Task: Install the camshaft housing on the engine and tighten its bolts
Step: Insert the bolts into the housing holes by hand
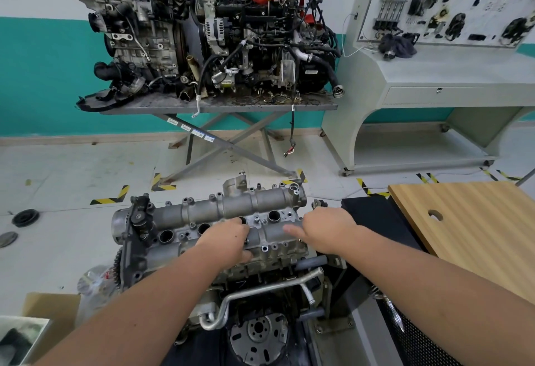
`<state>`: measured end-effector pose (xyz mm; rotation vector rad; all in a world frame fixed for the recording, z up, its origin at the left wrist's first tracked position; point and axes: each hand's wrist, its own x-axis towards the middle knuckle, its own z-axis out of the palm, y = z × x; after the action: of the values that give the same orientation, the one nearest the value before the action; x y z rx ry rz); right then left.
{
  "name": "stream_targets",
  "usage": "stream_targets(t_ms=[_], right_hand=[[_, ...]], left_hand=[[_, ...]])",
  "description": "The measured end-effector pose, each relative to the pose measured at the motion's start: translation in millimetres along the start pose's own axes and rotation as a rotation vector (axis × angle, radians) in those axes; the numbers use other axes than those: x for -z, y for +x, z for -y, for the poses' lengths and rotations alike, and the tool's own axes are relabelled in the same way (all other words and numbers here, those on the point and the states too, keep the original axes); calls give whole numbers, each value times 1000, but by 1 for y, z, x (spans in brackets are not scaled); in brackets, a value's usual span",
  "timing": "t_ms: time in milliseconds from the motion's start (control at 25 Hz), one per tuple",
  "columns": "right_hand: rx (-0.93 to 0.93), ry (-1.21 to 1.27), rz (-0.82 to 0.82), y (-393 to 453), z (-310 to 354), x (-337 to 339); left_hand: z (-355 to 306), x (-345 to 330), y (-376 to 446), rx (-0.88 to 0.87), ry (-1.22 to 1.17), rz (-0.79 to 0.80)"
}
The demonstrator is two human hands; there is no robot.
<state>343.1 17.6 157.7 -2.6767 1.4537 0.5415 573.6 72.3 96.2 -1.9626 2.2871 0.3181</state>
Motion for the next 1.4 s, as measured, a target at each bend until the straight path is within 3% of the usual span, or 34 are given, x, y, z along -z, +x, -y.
stream_targets(t_ms=[80, 200, 440, 680, 920, 1200, 1400], right_hand=[[95, 115, 50, 0, -8, 5], [209, 42, 83, -1, -8, -1], [35, -57, -3, 2, -2, -12], [154, -60, 106, 3, 0, -6], [185, -12, 38, 4, -6, 5], [52, -64, 64, 4, 1, -11], [51, 202, 38, -1, -10, -11]], left_hand=[[0, 1, 0, 0, 1, 9], [0, 1, 0, 5, -3, 16], [-2, 2, -1, 6, -8, 11], [-2, 4, -3, 9, -6, 25], [-3, 6, -3, 7, -3, 29], [-4, 6, -6, 6, 0, 26], [-3, 8, -5, 0, 1, 41]])
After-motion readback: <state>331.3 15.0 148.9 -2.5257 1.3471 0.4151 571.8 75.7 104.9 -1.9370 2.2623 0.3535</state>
